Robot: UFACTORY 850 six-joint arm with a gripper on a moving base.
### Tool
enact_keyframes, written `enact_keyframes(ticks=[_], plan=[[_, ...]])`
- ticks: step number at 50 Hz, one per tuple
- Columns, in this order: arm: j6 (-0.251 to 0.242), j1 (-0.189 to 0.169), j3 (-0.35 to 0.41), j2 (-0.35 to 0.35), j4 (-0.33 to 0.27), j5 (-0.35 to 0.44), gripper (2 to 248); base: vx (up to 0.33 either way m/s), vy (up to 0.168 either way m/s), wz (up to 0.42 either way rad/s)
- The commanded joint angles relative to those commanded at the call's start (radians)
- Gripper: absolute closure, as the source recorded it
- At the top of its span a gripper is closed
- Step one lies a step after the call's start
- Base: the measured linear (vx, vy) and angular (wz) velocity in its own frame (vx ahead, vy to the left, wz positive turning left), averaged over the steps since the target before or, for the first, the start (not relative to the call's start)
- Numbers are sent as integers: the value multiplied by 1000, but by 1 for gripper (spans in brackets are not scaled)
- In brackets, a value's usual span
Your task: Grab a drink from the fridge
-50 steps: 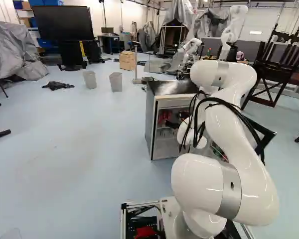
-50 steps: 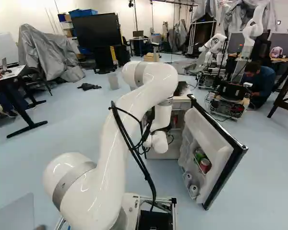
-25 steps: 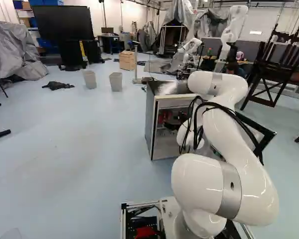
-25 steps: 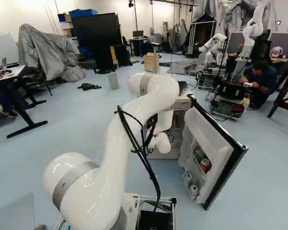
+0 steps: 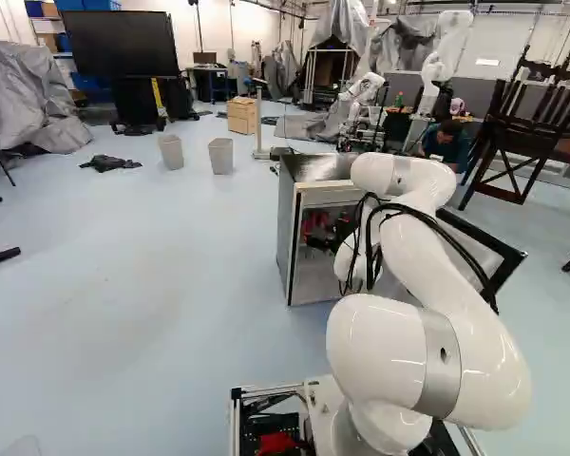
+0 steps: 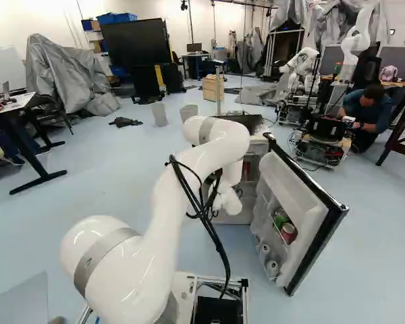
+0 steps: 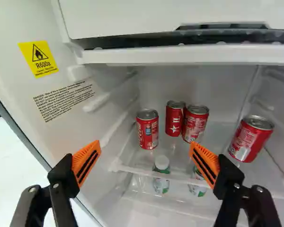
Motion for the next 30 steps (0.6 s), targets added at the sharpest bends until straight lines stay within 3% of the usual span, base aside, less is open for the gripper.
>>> enact_keyframes(ticks=[30], plan=[[0, 18, -175, -86, -7, 0, 3, 0, 0, 0]])
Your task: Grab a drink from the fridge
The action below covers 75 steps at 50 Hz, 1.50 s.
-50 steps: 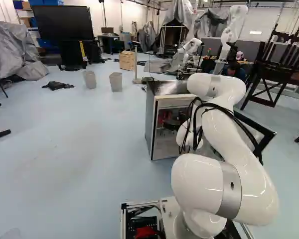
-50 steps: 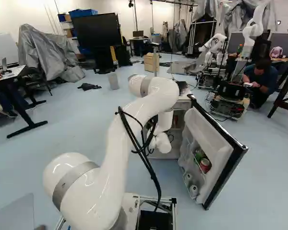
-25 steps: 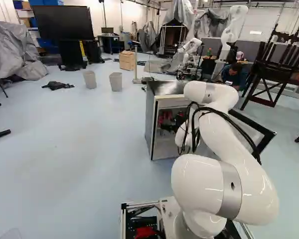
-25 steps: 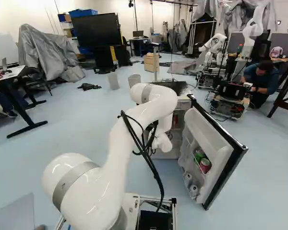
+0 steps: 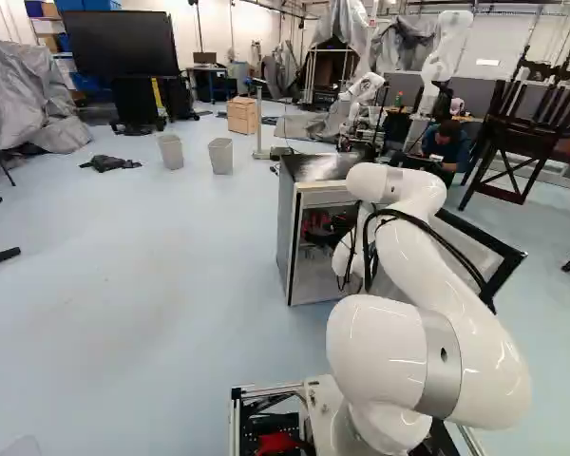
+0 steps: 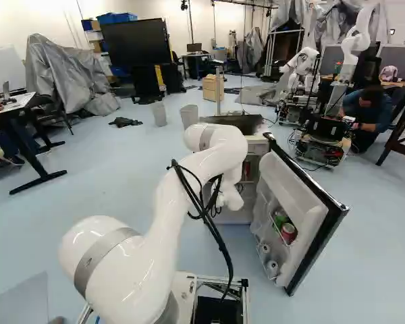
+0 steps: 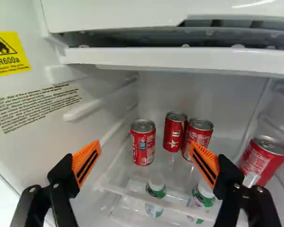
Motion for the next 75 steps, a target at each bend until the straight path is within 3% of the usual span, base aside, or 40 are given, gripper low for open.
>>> enact_keyframes(ticks=[33, 75], plan=[[0, 23, -125, -64, 0, -3, 3, 0, 0, 0], [0, 45, -157, -80, 0, -37, 9, 0, 0, 0]])
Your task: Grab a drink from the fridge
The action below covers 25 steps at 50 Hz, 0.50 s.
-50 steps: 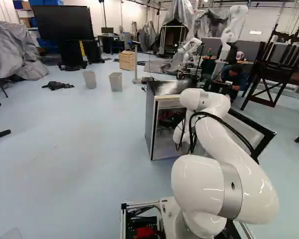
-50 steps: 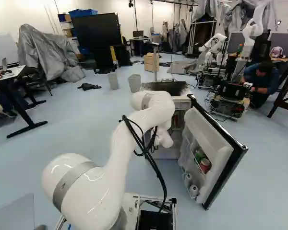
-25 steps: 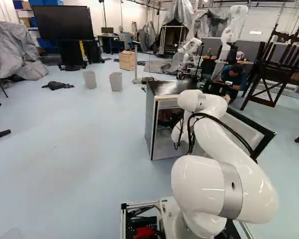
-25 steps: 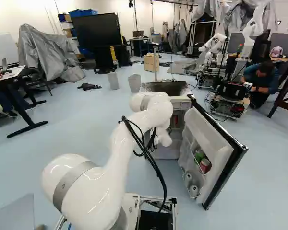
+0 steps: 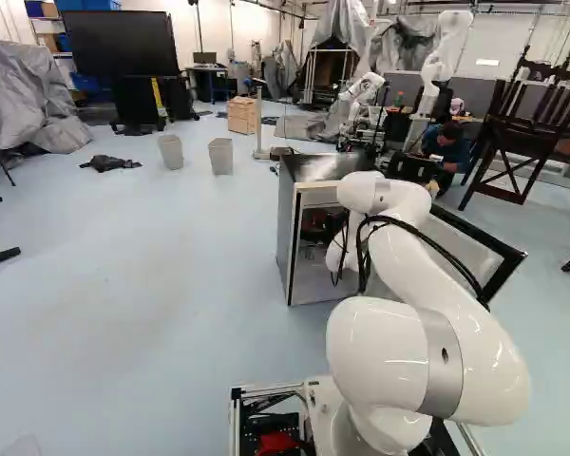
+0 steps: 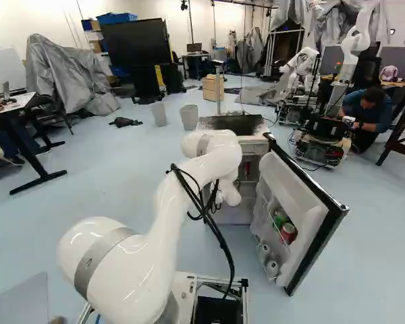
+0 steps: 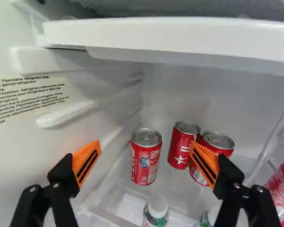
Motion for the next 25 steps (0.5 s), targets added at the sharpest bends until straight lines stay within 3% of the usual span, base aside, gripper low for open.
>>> enact_keyframes(ticks=[5, 6, 10, 11, 15, 16, 20, 21, 25], plan=[[0, 0, 0, 0, 0, 0, 9, 0, 0, 0], [0, 0, 0, 0, 0, 0, 43, 0, 0, 0], [0, 0, 0, 0, 0, 0, 43, 0, 0, 0], [0, 0, 0, 0, 0, 0, 81, 0, 0, 0], [0, 0, 0, 0, 0, 0, 81, 0, 0, 0], [0, 0, 0, 0, 0, 0, 118, 0, 0, 0], [0, 0, 0, 0, 0, 0, 118, 0, 0, 0], [0, 0, 0, 0, 0, 0, 154, 0, 0, 0], [0, 0, 0, 0, 0, 0, 154, 0, 0, 0]])
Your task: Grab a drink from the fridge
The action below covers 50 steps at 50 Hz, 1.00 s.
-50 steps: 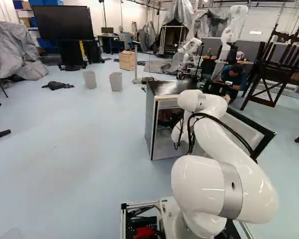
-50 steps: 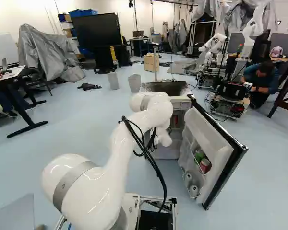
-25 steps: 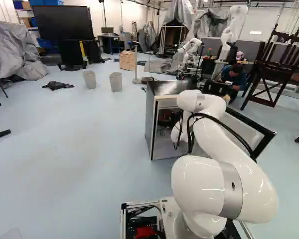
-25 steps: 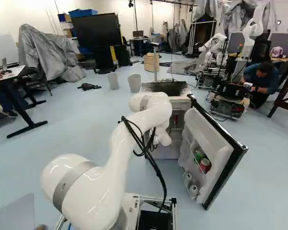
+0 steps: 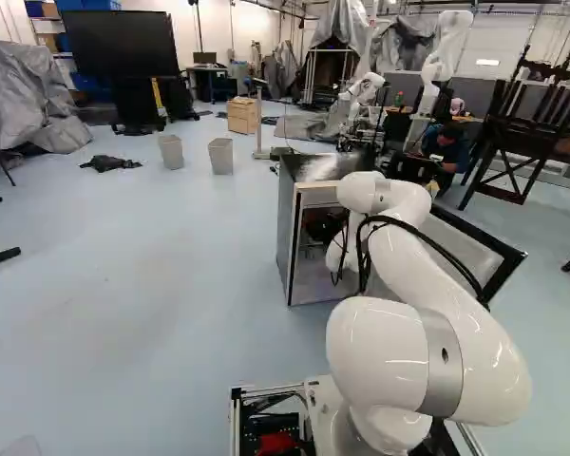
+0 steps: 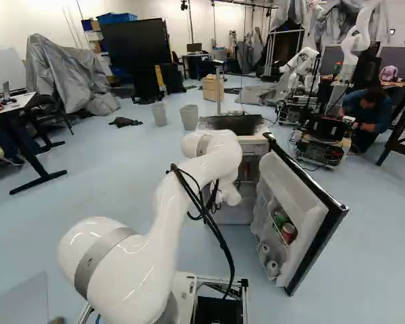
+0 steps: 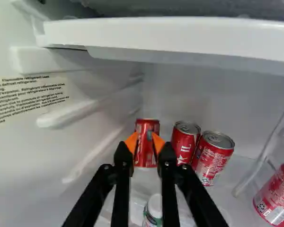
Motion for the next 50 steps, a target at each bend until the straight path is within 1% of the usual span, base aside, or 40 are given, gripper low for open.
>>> enact_keyframes(ticks=[1, 2, 6, 7, 12, 43, 44, 48, 49, 50], plan=[[0, 0, 0, 0, 0, 0, 154, 0, 0, 0], [0, 0, 0, 0, 0, 0, 192, 0, 0, 0], [0, 0, 0, 0, 0, 0, 192, 0, 0, 0], [0, 0, 0, 0, 0, 0, 227, 0, 0, 0], [0, 0, 0, 0, 0, 0, 229, 0, 0, 0], [0, 0, 0, 0, 0, 0, 228, 0, 0, 0], [0, 0, 0, 0, 0, 0, 204, 0, 0, 0], [0, 0, 0, 0, 0, 0, 204, 0, 0, 0], [0, 0, 0, 0, 0, 0, 170, 0, 0, 0], [0, 0, 0, 0, 0, 0, 170, 0, 0, 0]])
